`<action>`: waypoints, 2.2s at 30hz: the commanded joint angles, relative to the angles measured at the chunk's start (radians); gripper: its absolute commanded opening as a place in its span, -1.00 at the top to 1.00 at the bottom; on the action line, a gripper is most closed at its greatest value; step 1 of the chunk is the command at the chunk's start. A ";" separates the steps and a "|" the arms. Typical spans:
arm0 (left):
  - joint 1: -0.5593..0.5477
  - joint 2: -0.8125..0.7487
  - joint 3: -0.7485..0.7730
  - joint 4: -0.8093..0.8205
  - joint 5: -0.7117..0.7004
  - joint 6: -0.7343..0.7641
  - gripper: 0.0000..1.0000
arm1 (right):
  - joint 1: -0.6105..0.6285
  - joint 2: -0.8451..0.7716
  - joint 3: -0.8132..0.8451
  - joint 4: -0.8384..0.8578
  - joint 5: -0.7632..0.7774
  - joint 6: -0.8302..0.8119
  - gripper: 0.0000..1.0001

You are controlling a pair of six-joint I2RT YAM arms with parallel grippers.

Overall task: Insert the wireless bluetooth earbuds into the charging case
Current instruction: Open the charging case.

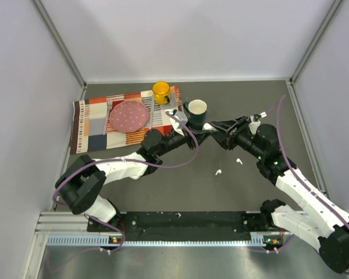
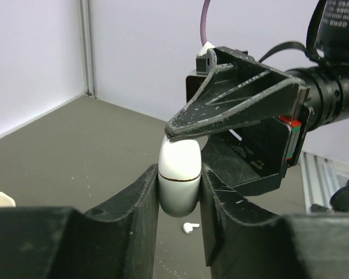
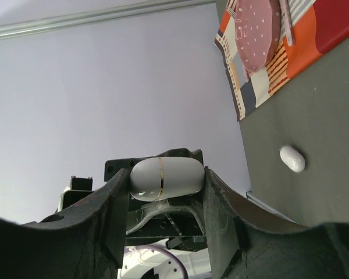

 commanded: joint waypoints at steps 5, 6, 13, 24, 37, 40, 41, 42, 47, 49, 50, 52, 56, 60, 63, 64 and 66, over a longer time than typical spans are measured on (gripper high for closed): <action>-0.003 -0.022 0.040 0.026 0.004 0.008 0.59 | 0.011 0.004 0.044 0.041 -0.017 -0.003 0.71; -0.003 -0.022 0.041 0.026 0.005 0.010 0.64 | 0.012 0.003 0.045 0.041 -0.020 -0.008 0.71; -0.003 -0.007 0.028 0.081 0.004 0.013 1.00 | 0.012 0.008 0.079 -0.019 -0.035 -0.075 0.41; 0.015 0.088 -0.100 0.601 0.013 -0.137 1.00 | 0.011 -0.003 0.194 -0.101 -0.054 -0.345 -0.98; 0.053 -0.156 -0.192 0.403 0.105 0.014 1.00 | 0.011 0.034 0.386 -0.387 -0.133 -0.858 -0.98; 0.053 -0.203 -0.195 0.343 0.119 0.050 1.00 | 0.012 0.061 0.378 -0.385 -0.160 -0.836 -0.98; 0.053 -0.214 -0.193 0.301 0.126 0.076 1.00 | 0.012 0.069 0.377 -0.388 -0.170 -0.826 -0.98; 0.053 -0.231 -0.184 0.275 0.132 0.090 1.00 | 0.012 0.075 0.374 -0.385 -0.182 -0.800 -0.98; 0.053 -0.257 -0.170 0.179 0.157 0.148 1.00 | 0.012 0.103 0.313 -0.205 -0.322 -0.643 -0.98; 0.053 -0.260 -0.166 0.159 0.157 0.156 1.00 | 0.012 0.092 0.247 -0.032 -0.342 -0.527 -0.98; 0.053 -0.260 -0.164 0.152 0.155 0.162 1.00 | 0.012 0.084 0.233 0.007 -0.348 -0.466 -0.98; 0.053 -0.262 -0.157 0.135 0.163 0.168 1.00 | 0.012 0.089 0.210 0.053 -0.348 -0.421 -0.98; 0.053 -0.265 -0.150 0.133 0.160 0.177 1.00 | 0.015 0.123 0.202 0.085 -0.390 -0.349 -0.89; 0.053 -0.265 -0.143 0.121 0.163 0.182 1.00 | 0.017 0.132 0.179 0.116 -0.390 -0.309 -0.60; 0.055 -0.263 -0.138 0.119 0.163 0.182 1.00 | 0.015 0.143 0.180 0.113 -0.405 -0.296 -0.32; 0.053 -0.263 -0.138 0.118 0.162 0.182 1.00 | 0.017 0.147 0.174 0.121 -0.410 -0.292 -0.30; 0.053 -0.263 -0.137 0.115 0.159 0.183 1.00 | 0.018 0.147 0.173 0.132 -0.423 -0.282 -0.30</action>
